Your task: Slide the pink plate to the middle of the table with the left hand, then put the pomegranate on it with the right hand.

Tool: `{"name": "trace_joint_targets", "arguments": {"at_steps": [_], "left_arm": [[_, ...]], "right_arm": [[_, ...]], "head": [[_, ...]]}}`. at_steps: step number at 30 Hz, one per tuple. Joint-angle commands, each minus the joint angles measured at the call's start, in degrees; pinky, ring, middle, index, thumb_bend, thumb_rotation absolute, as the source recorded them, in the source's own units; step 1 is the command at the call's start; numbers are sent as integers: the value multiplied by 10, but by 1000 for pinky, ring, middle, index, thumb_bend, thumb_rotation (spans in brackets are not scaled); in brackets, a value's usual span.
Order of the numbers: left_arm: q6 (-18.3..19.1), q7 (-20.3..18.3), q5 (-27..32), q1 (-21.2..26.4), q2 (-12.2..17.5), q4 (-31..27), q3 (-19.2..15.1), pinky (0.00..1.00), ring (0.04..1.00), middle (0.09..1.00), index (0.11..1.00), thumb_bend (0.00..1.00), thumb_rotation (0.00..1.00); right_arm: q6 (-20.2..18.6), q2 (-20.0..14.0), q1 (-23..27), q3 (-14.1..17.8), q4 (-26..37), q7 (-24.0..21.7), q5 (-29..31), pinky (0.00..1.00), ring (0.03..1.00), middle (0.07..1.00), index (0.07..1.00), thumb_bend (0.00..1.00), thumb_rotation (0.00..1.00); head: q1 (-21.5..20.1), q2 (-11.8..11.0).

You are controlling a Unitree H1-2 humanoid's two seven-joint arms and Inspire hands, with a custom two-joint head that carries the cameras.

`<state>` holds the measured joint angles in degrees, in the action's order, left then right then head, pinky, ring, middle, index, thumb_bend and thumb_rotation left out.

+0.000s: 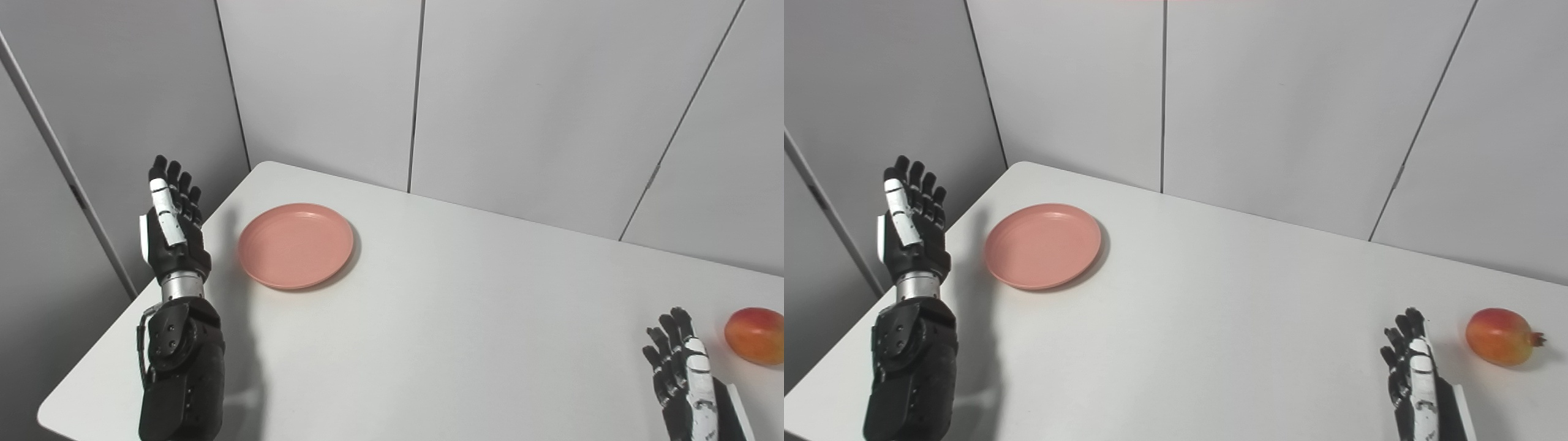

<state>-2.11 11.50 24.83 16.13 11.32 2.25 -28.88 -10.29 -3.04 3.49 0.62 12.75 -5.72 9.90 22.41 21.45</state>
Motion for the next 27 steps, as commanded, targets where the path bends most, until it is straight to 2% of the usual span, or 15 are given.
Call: {"name": "trace_joint_targets", "arguments": {"at_steps": [1, 11, 23, 27], "left_arm": [[-3, -12, 2, 12, 17, -7, 2, 1000, 1000, 1000, 974, 413, 1000], [8, -17, 0, 16, 20, 22, 7, 1000, 987, 986, 969, 407, 1000], [-5, -30, 0, 17, 23, 52, 8, 1000, 989, 982, 965, 408, 1000], [-3, -23, -7, 18, 24, 55, 8, 1000, 981, 976, 960, 392, 1000]], "right_arm": [[0, -2, 8, 2, 21, 2, -1, 1000, 1000, 1000, 1000, 200, 1000], [3, -2, 8, 3, 19, 0, 0, 1000, 1000, 1000, 1000, 194, 1000], [-1, -3, 7, 3, 23, 1, -3, 1000, 1000, 1000, 1000, 200, 1000], [-3, -3, 7, 3, 24, 1, -1, 1000, 1000, 1000, 1000, 203, 1000]], "head": [[1, 1], [1, 2], [1, 2], [1, 2]]}}
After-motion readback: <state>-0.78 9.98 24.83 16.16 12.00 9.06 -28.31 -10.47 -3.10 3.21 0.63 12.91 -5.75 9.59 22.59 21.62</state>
